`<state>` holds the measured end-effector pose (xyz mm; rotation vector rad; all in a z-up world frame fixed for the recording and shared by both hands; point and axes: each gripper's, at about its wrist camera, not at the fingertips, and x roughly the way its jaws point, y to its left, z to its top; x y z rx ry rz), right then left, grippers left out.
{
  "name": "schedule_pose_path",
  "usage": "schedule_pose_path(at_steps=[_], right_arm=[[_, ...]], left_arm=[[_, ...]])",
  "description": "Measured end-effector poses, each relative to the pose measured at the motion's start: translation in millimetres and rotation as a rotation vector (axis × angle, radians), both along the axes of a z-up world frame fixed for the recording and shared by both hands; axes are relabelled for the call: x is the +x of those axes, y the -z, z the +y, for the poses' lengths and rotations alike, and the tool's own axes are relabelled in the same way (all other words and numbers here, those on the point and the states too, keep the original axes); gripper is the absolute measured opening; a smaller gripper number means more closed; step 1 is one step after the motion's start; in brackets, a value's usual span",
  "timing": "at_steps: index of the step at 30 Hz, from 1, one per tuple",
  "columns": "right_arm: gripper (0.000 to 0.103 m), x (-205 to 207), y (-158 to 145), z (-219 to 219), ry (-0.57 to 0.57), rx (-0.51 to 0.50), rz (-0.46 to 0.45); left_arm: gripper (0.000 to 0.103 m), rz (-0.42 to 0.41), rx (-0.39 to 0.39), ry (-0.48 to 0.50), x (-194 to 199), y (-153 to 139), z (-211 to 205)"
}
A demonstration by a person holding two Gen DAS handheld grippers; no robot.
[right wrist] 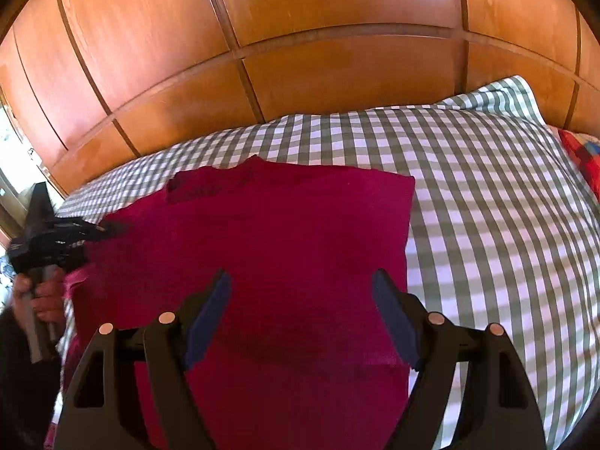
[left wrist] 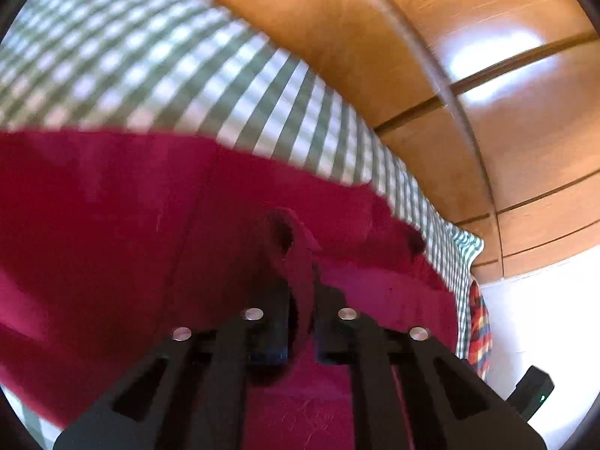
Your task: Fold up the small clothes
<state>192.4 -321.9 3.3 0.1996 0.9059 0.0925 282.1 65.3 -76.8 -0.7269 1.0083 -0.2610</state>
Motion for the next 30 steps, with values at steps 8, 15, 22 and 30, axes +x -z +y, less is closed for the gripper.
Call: schedule_pose_path(at_steps=[8, 15, 22, 30], right_arm=[[0.078, -1, 53, 13, -0.043, -0.113, 0.04], [0.087, -4, 63, 11, -0.06, -0.107, -0.005], [0.087, -6, 62, 4, -0.043, -0.074, -0.013], [0.088, -7, 62, 8, -0.051, -0.094, -0.016]], left_arm=[[0.016, -0.12, 0.079, -0.069, -35, -22, 22], [0.036, -0.004, -0.055, -0.107, -50, 17, 53], [0.006, 0.004, 0.271, 0.01, -59, 7, 17], [0.021, -0.038, 0.196, -0.043, -85, -10, 52]])
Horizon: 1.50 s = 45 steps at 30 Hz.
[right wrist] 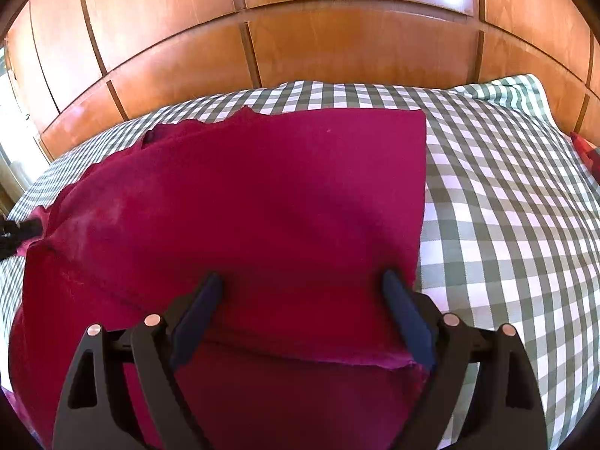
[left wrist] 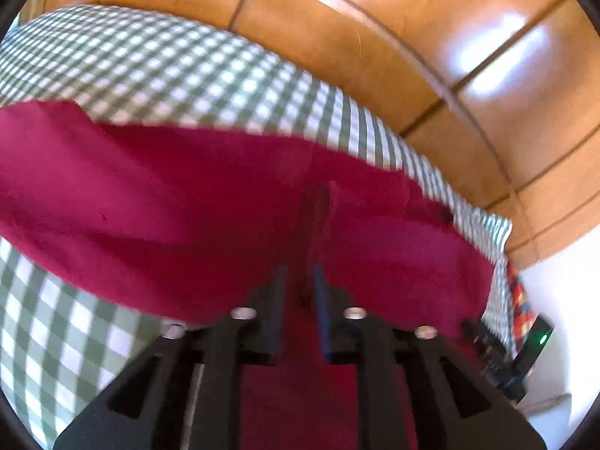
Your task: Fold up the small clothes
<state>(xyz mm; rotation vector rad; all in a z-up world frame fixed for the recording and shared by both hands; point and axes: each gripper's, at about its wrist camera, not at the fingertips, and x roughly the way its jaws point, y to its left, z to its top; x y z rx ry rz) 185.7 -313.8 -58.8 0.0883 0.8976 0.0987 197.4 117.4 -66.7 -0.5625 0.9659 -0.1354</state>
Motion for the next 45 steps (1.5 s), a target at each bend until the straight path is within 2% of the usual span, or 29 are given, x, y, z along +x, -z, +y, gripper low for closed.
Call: schedule_pose_path(at_steps=[2, 4, 7, 9, 10, 11, 12, 14, 15, 16, 18, 19, 20, 23, 24, 27, 28, 30, 32, 34, 37, 40, 41, 44, 45], right_arm=[[0.088, 0, 0, 0, 0.0, 0.0, -0.001], [0.088, 1, 0, 0, 0.0, -0.001, -0.001], [0.088, 1, 0, 0, -0.002, -0.006, -0.002], [0.088, 1, 0, 0, -0.002, -0.01, -0.003], [0.088, 1, 0, 1, -0.001, -0.013, -0.004], [0.088, 0, 0, 2, 0.0, -0.02, -0.006], [0.088, 0, 0, 3, 0.001, -0.026, -0.007], [0.088, 1, 1, 4, 0.002, -0.034, -0.008], [0.089, 1, 1, 4, 0.002, -0.037, -0.008], [0.089, 2, 1, 5, 0.002, -0.041, -0.008], [0.089, 2, 2, 6, -0.001, -0.05, -0.007], [0.089, 2, 2, 5, -0.002, -0.048, -0.007], [0.089, 2, 2, 5, -0.001, -0.045, -0.008], [0.09, 3, 2, 3, -0.001, -0.044, -0.007], [0.09, 4, 2, 3, -0.001, -0.045, -0.007], [0.09, 4, 2, 4, -0.001, -0.052, -0.008], [0.09, 4, 1, 3, 0.0, -0.053, -0.008], [0.09, 3, 1, 4, 0.0, -0.059, -0.009], [0.09, 3, 1, 4, 0.001, -0.068, -0.009], [0.09, 4, 0, 5, 0.002, -0.075, -0.009], [0.09, 3, 0, 6, 0.003, -0.092, -0.009], [0.09, 2, 0, 8, 0.005, -0.112, -0.009], [0.09, 2, 0, 9, 0.006, -0.12, -0.009], [0.09, 2, 0, 10, 0.006, -0.132, -0.007], [0.09, 2, 0, 10, 0.006, -0.136, -0.007]], left_arm=[[0.021, -0.017, -0.03, 0.001, 14, -8, 4], [0.021, -0.019, -0.024, 0.022, 30, -12, 1], [0.021, 0.018, -0.02, 0.06, 60, -6, -9], [0.021, 0.051, 0.011, 0.104, 78, 3, -21], [0.004, 0.058, 0.029, 0.113, 84, 6, -26], [0.001, 0.04, 0.064, 0.108, 88, 6, -29], [0.001, 0.005, 0.066, 0.096, 88, 2, -29], [0.001, -0.066, 0.018, 0.053, 83, -11, -24], [0.001, -0.07, 0.023, 0.021, 83, -13, -22], [0.001, -0.05, 0.039, 0.005, 86, -9, -22], [0.001, 0.062, 0.129, -0.014, 97, 13, -26], [0.002, 0.109, 0.135, -0.008, 100, 26, -27], [0.004, 0.105, 0.104, -0.024, 98, 33, -24], [0.004, 0.094, -0.003, -0.077, 82, 26, -10], [0.004, 0.065, -0.001, -0.098, 71, 19, -5], [0.004, 0.011, 0.083, -0.133, 34, 5, 9], [0.004, 0.012, 0.09, -0.146, 18, 4, 20], [0.012, 0.006, 0.111, -0.185, -8, 4, 42], [0.035, -0.004, 0.125, -0.28, -41, 2, 77], [0.045, 0.005, 0.105, -0.363, -61, 5, 111], [0.045, 0.026, 0.024, -0.558, -99, 12, 177], [0.045, 0.035, -0.047, -0.685, -116, 19, 221], [0.045, 0.024, -0.093, -0.734, -121, 21, 239], [0.045, 0.002, -0.205, -0.802, -121, 27, 274], [0.045, 0.008, -0.216, -0.824, -117, 30, 281]])
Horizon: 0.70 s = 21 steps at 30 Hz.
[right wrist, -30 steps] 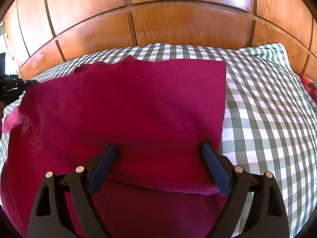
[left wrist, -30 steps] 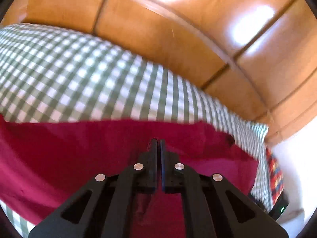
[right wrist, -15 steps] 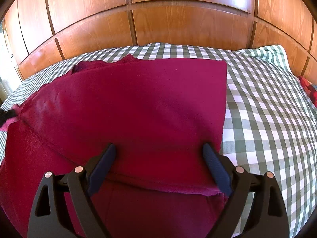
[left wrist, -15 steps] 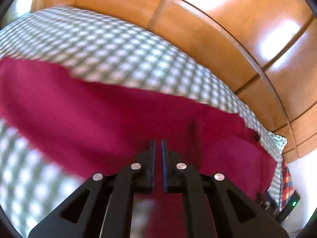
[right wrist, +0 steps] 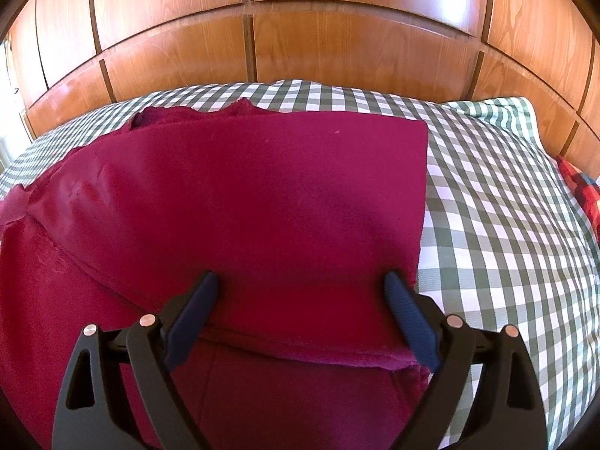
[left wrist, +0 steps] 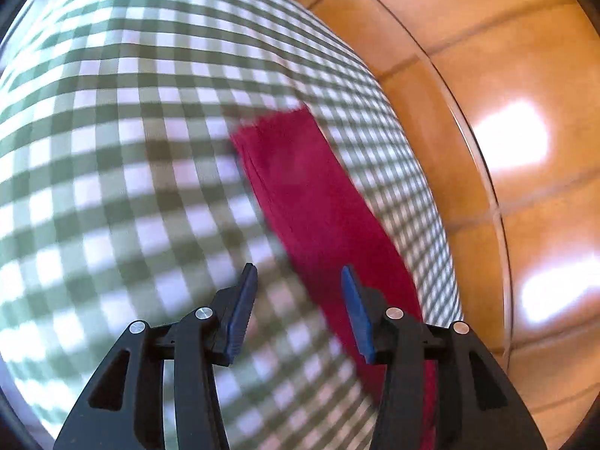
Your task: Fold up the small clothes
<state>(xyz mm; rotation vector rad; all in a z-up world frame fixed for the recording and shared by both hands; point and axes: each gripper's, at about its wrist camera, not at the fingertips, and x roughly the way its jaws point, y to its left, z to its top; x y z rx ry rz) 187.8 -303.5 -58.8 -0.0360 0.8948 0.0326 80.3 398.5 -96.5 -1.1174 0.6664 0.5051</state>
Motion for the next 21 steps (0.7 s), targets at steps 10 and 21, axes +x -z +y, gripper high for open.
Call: schedule_pose_path(at_steps=[10, 21], right_arm=[[0.091, -1, 0, 2, 0.0, -0.015, 0.001], [0.091, -2, 0, 0, -0.002, -0.001, -0.003]], left_arm=[[0.007, 0.051, 0.06, 0.011, 44, -12, 16], [0.007, -0.357, 0.236, 0.552, 96, -126, -186]])
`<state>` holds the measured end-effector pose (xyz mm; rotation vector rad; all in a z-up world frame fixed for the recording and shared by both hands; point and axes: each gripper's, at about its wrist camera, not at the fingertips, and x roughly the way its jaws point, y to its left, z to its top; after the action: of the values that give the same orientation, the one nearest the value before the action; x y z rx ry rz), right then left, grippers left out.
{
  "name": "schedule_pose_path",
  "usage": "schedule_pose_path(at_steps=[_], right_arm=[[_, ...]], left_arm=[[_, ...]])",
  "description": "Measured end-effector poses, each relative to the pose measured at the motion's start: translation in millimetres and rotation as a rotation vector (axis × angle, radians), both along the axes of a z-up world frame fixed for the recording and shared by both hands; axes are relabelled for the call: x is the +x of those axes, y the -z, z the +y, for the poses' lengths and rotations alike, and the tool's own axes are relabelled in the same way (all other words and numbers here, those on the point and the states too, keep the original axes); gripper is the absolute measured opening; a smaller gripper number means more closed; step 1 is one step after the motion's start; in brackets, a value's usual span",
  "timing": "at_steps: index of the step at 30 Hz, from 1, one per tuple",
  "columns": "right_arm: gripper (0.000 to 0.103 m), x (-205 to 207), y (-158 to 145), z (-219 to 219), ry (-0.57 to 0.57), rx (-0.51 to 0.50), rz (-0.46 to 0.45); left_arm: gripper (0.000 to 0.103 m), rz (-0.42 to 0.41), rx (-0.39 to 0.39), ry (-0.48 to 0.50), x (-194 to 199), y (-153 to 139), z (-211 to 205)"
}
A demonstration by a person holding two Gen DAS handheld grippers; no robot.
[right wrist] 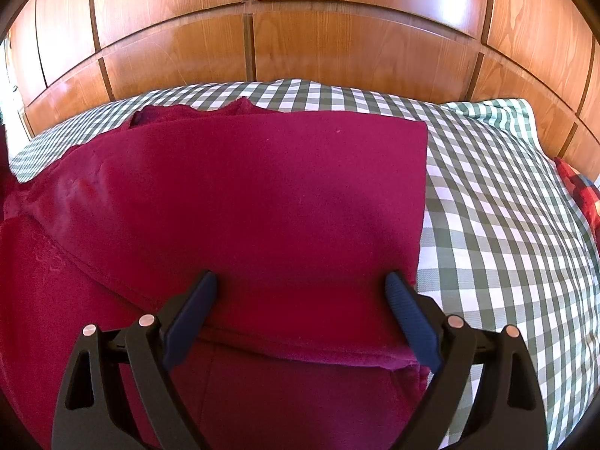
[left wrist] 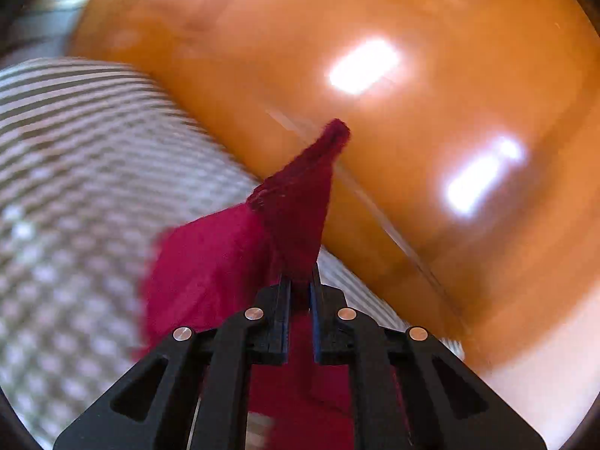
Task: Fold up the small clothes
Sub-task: 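Grasp the other sweater side with the left gripper while the right gripper grasps the hem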
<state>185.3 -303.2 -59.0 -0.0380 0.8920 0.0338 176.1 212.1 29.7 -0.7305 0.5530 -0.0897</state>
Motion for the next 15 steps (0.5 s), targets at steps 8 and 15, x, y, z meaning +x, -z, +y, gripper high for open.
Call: schedule_pose_path(at_steps=[8, 15], right_arm=[[0.091, -1, -1, -4, -0.001, 0.03, -0.005], [0.091, -1, -1, -7, -0.003, 0.06, -0.005]], left_arm=[[0.007, 0.124, 0.202, 0.416, 26, 60, -216], [0.028, 0.207, 0.282, 0.509, -9, 104, -251]])
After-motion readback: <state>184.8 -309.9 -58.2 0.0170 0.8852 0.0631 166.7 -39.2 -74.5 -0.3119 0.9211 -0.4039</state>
